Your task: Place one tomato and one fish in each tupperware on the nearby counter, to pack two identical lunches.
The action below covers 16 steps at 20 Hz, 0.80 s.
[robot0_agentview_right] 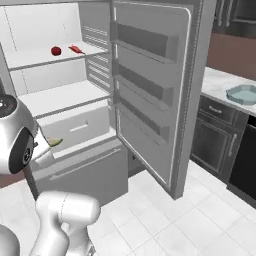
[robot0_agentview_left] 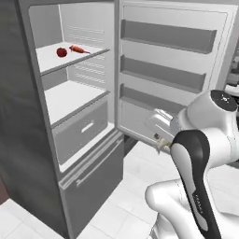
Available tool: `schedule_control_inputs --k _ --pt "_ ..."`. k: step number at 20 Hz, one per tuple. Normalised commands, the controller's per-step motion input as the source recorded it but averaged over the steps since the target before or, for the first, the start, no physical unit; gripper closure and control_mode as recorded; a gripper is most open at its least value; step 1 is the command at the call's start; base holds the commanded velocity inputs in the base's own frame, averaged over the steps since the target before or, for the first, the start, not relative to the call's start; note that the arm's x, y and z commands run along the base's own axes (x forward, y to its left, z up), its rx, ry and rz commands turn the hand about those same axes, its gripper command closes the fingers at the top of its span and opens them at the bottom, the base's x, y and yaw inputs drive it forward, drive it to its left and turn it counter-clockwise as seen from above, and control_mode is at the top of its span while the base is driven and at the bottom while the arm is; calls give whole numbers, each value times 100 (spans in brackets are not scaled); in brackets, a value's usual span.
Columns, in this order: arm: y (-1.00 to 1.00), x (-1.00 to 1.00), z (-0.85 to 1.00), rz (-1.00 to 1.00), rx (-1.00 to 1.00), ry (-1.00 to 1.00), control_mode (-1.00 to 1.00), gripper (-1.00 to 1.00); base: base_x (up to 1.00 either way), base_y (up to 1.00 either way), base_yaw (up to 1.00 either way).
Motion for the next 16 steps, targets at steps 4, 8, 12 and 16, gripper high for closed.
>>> schedule_control_inputs --k 4,8,12,16 --pt "0 0 0 0 0 0 100 100 -65 0 -86" --pt "0 0 0 0 0 0 100 100 -25 -61 -80" --pt "0 0 0 0 0 0 100 100 -4 -97 -68" --pt "0 0 0 0 0 0 100 100 75 -92 -42"
